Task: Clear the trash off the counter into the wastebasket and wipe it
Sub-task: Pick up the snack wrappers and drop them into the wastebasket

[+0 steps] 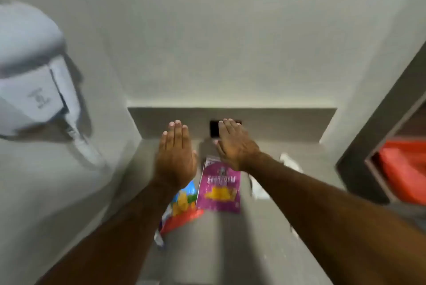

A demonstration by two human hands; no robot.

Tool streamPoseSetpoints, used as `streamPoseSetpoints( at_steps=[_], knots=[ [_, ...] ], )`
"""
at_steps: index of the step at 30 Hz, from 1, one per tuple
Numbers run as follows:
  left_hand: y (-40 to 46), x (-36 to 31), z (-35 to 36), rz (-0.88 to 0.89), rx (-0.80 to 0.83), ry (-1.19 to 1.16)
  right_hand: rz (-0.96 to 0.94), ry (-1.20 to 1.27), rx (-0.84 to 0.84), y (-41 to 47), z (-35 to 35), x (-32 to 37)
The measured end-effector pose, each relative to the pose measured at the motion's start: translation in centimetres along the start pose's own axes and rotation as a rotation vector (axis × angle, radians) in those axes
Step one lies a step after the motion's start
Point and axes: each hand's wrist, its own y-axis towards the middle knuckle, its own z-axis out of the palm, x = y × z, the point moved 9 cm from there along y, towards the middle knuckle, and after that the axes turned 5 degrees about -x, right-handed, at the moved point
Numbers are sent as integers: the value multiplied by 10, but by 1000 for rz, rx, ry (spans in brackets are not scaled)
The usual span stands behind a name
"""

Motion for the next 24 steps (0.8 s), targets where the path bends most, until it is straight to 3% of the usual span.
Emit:
streamPoseSetpoints(
  at_steps=[5,9,14,17,19,21,24],
  knots=[
    [-106,26,158,-142,615,-45,99,115,430,-26,155,-22],
    [-111,42,186,-172,628,-101,25,-27,507,-15,198,-20],
    [-89,42,178,-21,594,-61,-101,-143,340,-10,183,5],
    [-93,42,152,-59,568,-184,-75,-147,327,-21,177,13],
    [-90,45,130,-152,510,-289,-36,-25,259,-34,156,18],
    [-87,51,101,-263,405,-383,10,165,53,-52,117,22],
    [-107,39,38,-269,110,-425,62,417,-336,-125,46,22]
  ],
)
